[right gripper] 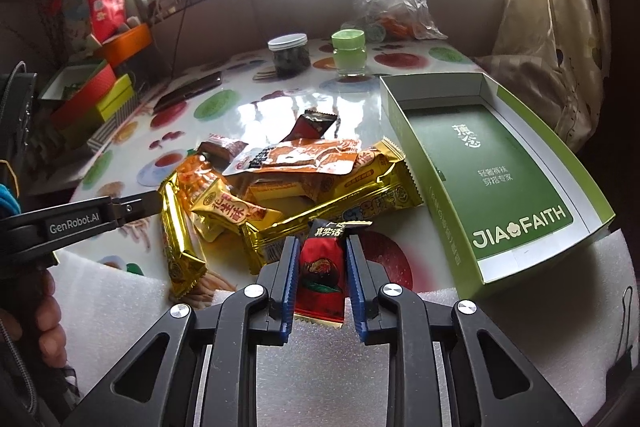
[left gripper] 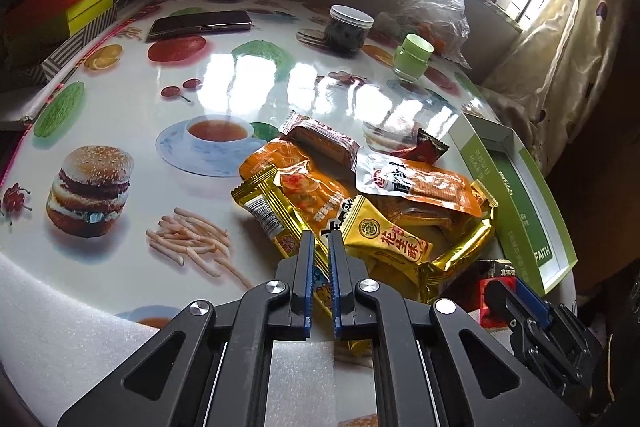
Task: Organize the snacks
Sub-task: 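Lift the gold bar with the left gripper while the right gripper carries the red packet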
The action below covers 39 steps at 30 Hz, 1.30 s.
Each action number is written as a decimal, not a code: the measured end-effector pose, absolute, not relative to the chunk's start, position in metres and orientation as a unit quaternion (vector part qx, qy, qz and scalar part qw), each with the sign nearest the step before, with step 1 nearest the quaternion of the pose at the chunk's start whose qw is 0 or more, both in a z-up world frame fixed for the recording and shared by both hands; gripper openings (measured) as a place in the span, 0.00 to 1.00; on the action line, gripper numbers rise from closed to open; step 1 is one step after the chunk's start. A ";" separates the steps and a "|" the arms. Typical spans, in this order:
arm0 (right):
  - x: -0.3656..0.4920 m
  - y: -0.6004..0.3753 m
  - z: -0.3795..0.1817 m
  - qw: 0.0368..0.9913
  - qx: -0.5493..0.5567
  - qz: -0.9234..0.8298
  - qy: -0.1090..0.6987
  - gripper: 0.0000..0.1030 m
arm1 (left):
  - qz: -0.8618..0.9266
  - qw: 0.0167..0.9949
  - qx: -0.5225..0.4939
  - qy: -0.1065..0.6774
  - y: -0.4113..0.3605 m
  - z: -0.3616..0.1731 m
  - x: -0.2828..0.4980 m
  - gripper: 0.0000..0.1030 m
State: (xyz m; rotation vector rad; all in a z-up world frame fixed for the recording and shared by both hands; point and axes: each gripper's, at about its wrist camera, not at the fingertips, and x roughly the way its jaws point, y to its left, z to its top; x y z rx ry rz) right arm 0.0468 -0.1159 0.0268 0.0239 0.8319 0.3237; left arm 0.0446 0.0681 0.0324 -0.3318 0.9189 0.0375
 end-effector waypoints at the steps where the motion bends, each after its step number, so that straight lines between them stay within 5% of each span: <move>1: 0.047 -0.117 0.028 0.903 0.012 0.156 0.401 0.21 | 0.017 0.884 -0.158 0.440 0.068 0.034 0.044 0.07; 14: 0.046 -0.120 0.041 0.908 0.015 0.160 0.387 0.21 | 0.014 0.871 -0.159 0.464 0.071 0.026 0.046 0.08; 20: 0.047 -0.119 0.040 0.906 0.014 0.162 0.390 0.21 | 0.015 0.862 -0.159 0.481 0.063 0.015 0.053 0.47; 27: 0.047 -0.120 0.037 0.905 0.016 0.159 0.394 0.21 | 0.038 0.856 -0.152 0.493 0.059 0.005 0.056 0.47; 29: 0.048 -0.120 0.037 0.905 0.018 0.159 0.395 0.21 | 0.038 0.857 -0.144 0.494 0.057 0.004 0.057 0.35; 39: 0.051 -0.125 0.040 0.906 0.023 0.157 0.392 0.21 | 0.025 0.866 -0.137 0.480 0.054 0.018 0.055 0.28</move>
